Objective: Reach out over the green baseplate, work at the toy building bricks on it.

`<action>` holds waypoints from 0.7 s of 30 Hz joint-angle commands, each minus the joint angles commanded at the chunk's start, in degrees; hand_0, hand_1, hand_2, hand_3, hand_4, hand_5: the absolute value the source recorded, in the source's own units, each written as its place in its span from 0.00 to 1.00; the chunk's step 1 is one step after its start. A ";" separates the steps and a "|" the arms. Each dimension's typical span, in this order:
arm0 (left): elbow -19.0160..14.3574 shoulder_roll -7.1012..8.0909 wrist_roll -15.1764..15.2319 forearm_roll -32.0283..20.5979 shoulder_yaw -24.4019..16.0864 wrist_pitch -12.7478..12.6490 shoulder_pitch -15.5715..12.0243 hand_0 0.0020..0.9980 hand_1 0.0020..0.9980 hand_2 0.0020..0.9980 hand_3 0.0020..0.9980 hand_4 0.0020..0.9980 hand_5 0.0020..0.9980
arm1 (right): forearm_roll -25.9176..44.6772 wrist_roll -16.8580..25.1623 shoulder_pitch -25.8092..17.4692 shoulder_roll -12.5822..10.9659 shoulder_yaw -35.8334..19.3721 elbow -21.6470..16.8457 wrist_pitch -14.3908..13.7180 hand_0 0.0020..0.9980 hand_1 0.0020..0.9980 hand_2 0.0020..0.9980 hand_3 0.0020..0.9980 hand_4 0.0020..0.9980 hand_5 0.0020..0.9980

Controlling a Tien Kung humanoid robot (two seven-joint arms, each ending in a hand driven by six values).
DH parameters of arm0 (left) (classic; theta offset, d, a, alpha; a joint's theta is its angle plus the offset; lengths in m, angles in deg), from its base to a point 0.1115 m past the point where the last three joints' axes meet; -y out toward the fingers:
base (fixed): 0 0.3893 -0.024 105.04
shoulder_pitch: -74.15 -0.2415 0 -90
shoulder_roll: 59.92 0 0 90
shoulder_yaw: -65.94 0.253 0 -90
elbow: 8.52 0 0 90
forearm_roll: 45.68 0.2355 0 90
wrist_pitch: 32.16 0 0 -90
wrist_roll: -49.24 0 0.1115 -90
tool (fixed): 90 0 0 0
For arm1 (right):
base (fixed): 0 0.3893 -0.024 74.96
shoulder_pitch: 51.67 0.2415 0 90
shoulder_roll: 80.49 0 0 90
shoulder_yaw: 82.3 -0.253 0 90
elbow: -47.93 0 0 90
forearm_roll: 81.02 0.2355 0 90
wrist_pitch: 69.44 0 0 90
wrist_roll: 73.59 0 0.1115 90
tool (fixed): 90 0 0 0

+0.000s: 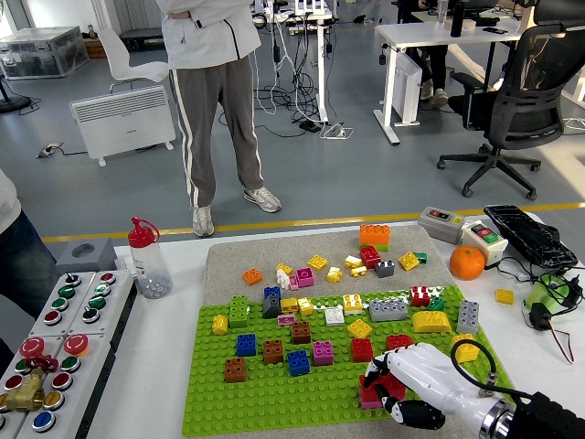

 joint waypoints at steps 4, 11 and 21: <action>0.00 0.00 0.00 0.04 0.02 0.02 -0.11 0.67 0.61 0.57 0.45 0.23 1.00 | 0.20 0.03 0.03 0.04 0.51 0.04 0.03 0.53 0.62 0.62 0.58 0.34 0.15; 0.00 0.03 0.05 -0.09 0.13 0.06 -0.12 0.66 0.61 0.57 0.45 0.23 1.00 | 0.56 0.01 0.12 0.25 1.18 0.35 0.06 0.53 0.62 0.62 0.58 0.34 0.15; 0.00 0.04 0.14 -0.45 0.25 0.07 0.12 0.66 0.61 0.57 0.45 0.23 1.00 | 0.52 -0.04 0.28 0.37 1.46 0.42 0.04 0.53 0.61 0.62 0.58 0.34 0.15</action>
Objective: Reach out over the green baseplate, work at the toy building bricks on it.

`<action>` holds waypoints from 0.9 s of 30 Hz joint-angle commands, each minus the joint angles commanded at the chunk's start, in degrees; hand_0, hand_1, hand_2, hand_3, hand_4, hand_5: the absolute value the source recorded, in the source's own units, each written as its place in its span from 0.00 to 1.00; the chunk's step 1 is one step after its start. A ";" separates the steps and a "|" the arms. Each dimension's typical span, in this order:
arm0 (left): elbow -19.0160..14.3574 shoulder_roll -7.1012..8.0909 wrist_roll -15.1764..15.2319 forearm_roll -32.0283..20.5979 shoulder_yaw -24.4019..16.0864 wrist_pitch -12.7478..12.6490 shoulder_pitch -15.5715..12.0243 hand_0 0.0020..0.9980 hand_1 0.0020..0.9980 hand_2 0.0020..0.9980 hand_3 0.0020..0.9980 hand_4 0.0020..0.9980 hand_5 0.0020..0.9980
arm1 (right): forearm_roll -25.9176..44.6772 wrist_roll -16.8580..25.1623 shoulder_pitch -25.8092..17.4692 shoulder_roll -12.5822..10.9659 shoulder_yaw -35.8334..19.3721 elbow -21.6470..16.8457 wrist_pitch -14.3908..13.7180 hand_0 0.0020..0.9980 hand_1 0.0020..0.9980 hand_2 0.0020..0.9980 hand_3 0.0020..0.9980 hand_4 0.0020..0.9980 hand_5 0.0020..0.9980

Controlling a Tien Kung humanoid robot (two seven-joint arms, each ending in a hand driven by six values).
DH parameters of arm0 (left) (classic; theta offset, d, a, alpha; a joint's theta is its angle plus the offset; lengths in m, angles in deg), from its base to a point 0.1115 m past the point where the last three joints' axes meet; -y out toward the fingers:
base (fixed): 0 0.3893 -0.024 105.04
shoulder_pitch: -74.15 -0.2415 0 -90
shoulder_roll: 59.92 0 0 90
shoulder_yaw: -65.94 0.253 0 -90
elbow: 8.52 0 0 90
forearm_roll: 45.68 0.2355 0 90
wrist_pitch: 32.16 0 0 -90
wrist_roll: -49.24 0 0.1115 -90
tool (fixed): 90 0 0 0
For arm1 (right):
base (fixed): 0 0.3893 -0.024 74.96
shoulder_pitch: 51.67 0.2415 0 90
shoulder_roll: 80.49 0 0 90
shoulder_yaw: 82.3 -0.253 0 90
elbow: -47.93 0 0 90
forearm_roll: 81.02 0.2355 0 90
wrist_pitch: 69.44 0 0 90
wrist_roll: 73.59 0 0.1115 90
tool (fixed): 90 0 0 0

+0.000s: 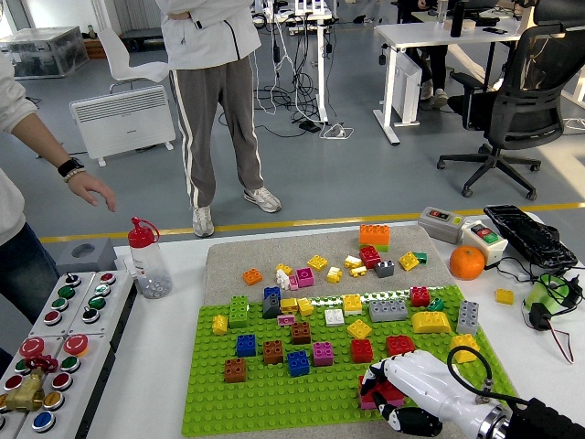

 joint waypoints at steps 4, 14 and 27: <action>0.00 0.00 0.01 -0.04 0.00 0.00 0.07 0.66 0.61 0.57 0.45 0.23 1.00 | -0.05 -0.01 -0.01 -0.01 -0.02 -0.09 -0.03 0.53 0.61 0.62 0.58 0.34 0.15; 0.00 0.00 0.06 -0.19 0.06 0.02 0.29 0.66 0.61 0.57 0.45 0.23 1.00 | 0.19 0.03 -0.21 0.01 -0.23 -0.15 -0.08 0.51 0.60 0.62 0.58 0.34 0.14; 0.00 -0.02 0.01 -0.24 0.18 0.06 0.35 0.66 0.61 0.57 0.46 0.23 1.00 | 0.10 0.00 -0.28 0.01 -0.38 -0.14 -0.10 0.48 0.59 0.61 0.57 0.34 0.14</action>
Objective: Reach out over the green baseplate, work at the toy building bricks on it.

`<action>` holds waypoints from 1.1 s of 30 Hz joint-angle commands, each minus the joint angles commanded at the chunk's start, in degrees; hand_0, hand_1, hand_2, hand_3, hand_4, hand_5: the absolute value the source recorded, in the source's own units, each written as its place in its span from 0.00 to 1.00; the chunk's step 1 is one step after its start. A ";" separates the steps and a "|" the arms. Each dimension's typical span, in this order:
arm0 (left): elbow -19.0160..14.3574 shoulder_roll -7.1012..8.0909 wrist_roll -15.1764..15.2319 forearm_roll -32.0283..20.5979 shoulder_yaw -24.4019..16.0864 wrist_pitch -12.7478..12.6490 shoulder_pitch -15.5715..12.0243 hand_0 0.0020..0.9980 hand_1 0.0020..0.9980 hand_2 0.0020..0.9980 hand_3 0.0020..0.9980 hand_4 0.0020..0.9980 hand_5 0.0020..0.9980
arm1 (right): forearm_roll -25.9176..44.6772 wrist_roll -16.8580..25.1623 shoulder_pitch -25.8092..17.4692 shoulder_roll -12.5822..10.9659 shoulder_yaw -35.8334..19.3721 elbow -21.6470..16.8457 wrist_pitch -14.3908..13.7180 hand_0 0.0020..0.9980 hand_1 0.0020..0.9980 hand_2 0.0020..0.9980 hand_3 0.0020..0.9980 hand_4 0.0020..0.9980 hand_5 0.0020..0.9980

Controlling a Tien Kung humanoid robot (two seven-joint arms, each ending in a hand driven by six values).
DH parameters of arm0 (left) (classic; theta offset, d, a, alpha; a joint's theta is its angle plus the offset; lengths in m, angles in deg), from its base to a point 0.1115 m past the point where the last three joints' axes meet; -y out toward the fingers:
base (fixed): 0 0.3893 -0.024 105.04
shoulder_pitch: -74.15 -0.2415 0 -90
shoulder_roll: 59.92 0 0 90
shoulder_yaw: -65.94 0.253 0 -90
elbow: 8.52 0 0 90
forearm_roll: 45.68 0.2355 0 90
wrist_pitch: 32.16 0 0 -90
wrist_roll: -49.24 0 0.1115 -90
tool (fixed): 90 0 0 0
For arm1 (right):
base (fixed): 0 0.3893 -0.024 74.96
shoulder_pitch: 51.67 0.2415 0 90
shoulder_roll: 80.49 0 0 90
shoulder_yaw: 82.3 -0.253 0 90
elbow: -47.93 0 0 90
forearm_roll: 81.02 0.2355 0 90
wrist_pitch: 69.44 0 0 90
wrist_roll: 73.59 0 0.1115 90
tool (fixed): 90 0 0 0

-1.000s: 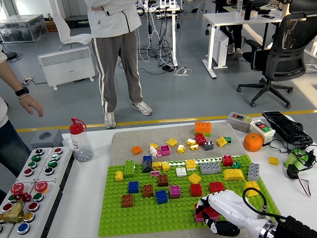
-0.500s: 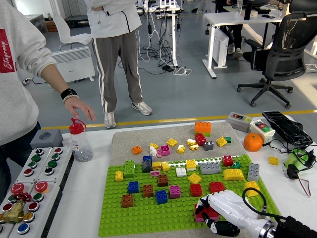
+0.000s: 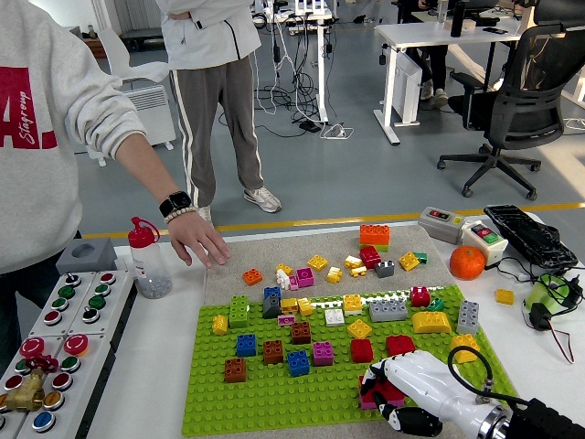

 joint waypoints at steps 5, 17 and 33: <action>0.00 0.01 0.00 -0.02 -0.01 -0.01 -0.01 0.66 0.61 0.57 0.46 0.23 1.00 | -0.56 0.06 -0.27 -0.19 -1.10 -0.67 -0.26 0.48 0.59 0.61 0.57 0.34 0.14; 0.00 -0.02 -0.13 0.26 -0.08 -0.02 -0.22 0.67 0.61 0.57 0.46 0.24 1.00 | -1.07 0.08 -0.78 -0.37 -2.15 -1.41 -0.58 0.48 0.58 0.61 0.57 0.34 0.14; 0.00 0.02 -0.13 0.27 0.09 0.03 -0.48 0.67 0.61 0.57 0.46 0.24 1.00 | -0.53 -0.11 -0.19 0.12 -0.41 -0.70 -0.18 0.47 0.57 0.60 0.57 0.34 0.14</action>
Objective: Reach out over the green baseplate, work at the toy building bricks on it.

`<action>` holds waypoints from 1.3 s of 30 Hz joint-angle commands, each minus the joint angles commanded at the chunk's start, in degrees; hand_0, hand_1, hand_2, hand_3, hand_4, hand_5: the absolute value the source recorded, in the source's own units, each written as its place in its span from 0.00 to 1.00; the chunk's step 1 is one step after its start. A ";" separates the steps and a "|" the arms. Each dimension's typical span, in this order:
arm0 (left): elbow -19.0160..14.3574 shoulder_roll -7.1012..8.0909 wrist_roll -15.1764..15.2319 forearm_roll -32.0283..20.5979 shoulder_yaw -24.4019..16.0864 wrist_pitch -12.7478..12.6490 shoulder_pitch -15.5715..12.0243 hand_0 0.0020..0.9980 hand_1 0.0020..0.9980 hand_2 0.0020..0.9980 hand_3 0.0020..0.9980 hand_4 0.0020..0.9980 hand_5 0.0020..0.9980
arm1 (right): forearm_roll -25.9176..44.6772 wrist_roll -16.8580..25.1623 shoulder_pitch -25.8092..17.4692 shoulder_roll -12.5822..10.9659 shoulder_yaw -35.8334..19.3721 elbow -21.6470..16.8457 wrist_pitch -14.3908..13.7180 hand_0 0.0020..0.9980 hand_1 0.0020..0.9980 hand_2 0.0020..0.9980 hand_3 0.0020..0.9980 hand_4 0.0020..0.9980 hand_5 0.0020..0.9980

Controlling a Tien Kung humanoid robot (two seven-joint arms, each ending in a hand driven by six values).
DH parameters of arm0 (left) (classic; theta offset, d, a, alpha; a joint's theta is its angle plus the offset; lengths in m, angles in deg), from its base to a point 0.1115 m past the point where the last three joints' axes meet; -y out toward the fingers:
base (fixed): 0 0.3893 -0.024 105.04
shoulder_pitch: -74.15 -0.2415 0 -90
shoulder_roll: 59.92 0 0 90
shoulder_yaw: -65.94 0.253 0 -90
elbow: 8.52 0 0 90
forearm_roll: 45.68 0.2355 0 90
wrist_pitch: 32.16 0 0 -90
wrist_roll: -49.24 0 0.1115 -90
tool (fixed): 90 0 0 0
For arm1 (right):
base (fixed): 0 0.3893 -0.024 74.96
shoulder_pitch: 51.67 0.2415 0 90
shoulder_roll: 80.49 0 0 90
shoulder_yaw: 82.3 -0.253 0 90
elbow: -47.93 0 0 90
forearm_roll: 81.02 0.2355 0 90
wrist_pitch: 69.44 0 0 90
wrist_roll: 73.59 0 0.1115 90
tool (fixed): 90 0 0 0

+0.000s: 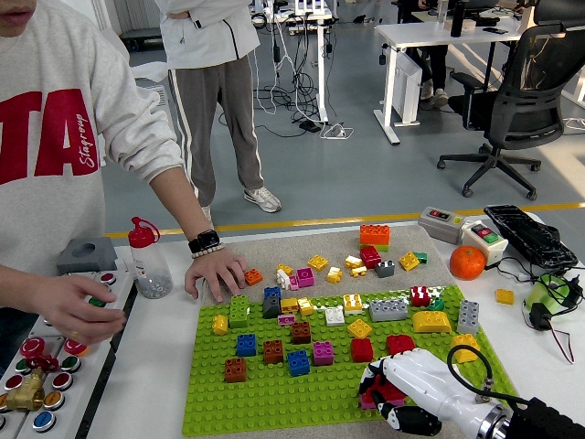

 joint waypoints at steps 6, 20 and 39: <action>0.00 0.05 0.03 -0.07 0.12 0.04 -0.04 0.67 0.61 0.57 0.46 0.24 1.00 | 0.21 -0.13 0.19 0.53 0.44 1.11 0.11 0.46 0.57 0.60 0.57 0.34 0.14; 0.00 0.08 0.06 -0.22 0.21 0.03 0.18 0.67 0.61 0.57 0.45 0.24 1.00 | 0.30 -0.39 0.37 1.00 0.45 2.35 0.28 0.47 0.57 0.60 0.57 0.34 0.15; 0.00 0.14 0.04 -0.20 0.18 0.01 0.42 0.67 0.61 0.57 0.45 0.24 1.00 | 1.36 -0.22 0.32 1.23 0.70 3.42 0.59 0.46 0.57 0.60 0.57 0.34 0.15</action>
